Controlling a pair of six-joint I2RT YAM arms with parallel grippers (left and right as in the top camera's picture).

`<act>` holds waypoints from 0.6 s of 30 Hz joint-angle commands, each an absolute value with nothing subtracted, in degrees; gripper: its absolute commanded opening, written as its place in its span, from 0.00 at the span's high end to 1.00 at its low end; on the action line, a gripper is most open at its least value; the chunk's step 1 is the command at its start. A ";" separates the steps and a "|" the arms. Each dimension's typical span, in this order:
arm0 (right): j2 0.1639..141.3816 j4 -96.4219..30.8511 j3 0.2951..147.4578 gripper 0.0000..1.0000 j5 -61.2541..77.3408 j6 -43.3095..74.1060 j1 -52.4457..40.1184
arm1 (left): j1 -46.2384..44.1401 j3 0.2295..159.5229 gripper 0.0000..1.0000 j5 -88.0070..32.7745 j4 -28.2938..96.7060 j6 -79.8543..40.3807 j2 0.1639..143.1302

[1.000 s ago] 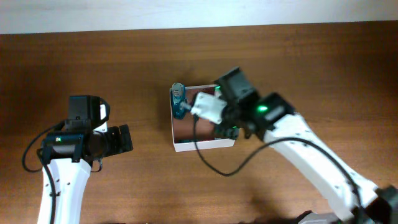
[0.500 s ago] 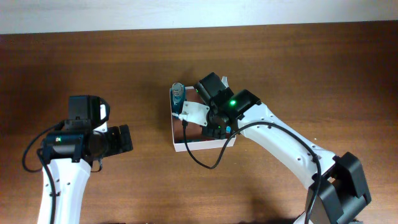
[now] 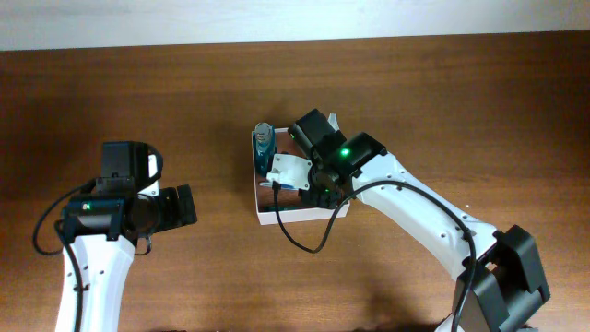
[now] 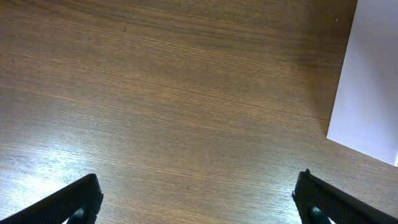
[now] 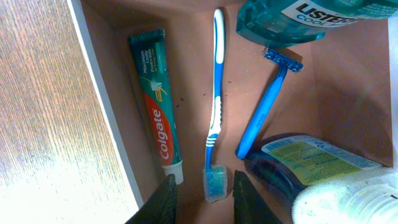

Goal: Pack container

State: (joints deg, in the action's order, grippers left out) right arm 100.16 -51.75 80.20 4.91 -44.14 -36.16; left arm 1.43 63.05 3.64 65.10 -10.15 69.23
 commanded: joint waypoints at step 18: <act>86.37 -54.00 87.68 0.10 6.00 -1.41 -5.37 | -3.42 62.83 0.01 3.84 56.77 -3.95 71.37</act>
State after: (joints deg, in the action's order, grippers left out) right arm 85.10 -51.09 88.01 2.24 -8.43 -11.38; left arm -0.56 63.02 3.62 59.96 -7.88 69.34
